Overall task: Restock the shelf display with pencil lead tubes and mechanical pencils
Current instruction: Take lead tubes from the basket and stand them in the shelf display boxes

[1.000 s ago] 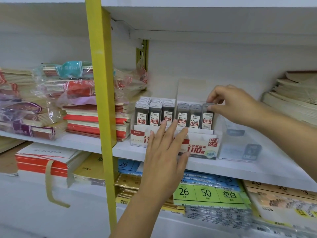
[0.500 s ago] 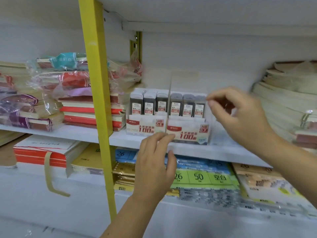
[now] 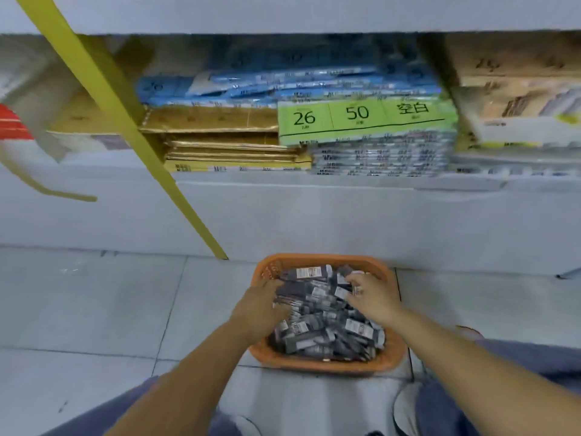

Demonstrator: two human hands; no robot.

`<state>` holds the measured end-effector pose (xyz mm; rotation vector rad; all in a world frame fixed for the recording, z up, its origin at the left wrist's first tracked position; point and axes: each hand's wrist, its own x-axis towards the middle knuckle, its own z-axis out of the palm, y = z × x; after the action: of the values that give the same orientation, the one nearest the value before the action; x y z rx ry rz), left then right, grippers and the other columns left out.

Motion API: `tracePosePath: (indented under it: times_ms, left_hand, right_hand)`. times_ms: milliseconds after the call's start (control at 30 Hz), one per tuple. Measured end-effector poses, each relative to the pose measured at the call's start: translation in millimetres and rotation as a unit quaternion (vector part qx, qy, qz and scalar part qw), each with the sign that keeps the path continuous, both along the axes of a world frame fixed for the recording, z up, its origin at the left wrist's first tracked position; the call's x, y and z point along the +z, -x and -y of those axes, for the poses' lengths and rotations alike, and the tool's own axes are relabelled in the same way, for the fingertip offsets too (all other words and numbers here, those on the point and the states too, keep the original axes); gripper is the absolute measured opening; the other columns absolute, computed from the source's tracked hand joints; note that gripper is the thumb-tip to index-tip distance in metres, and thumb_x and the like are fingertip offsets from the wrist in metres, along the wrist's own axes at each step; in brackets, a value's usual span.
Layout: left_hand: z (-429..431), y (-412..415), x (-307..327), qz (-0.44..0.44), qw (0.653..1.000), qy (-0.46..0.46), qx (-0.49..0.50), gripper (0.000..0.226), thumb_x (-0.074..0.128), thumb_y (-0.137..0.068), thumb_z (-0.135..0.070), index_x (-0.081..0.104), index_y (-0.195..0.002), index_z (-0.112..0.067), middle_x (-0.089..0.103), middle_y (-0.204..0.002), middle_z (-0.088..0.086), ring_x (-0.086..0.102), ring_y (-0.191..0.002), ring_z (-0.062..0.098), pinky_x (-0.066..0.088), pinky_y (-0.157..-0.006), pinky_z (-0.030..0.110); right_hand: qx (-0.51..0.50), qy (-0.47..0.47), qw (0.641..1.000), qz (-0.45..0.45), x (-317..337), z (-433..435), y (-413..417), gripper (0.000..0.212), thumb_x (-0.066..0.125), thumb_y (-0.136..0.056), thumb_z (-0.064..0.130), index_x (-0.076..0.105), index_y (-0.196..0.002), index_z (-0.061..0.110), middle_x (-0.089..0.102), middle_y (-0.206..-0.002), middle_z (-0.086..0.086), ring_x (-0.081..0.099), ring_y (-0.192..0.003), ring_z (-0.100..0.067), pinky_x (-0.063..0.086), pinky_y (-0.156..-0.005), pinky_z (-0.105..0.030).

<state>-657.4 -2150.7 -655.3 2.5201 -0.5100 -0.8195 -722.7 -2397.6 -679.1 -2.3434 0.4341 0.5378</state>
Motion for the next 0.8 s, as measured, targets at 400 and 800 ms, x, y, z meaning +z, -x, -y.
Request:
tracePosePath:
  times_ms: [400,800]
  left_hand:
    - [18.0,0.6,-101.3,0.077,0.991,0.019,0.104,0.063,0.071,-0.09,-0.036,0.047,-0.146,-0.02,0.047,-0.148,0.0,0.041,-0.136,0.021,0.033,-0.118,0.039]
    - [66.7,-40.3,-130.0,0.062,0.997,-0.049,0.02,0.055,0.051,-0.1,-0.045,0.04,-0.15,-0.026,0.044,-0.151,0.002,0.035,-0.139,0.028,0.032,-0.114,0.048]
  right_hand:
    - [-0.005,0.143,0.989,0.034,-86.2,-1.8,-33.9,0.077,0.075,-0.079,0.042,0.038,-0.143,0.019,0.037,-0.145,-0.002,0.028,-0.133,-0.025,0.029,-0.114,-0.044]
    - [-0.027,0.087,0.996,0.025,-96.7,37.1,-26.0,0.058,0.069,-0.087,0.034,0.046,-0.138,0.02,0.054,-0.137,-0.002,0.044,-0.127,-0.023,0.035,-0.108,-0.038]
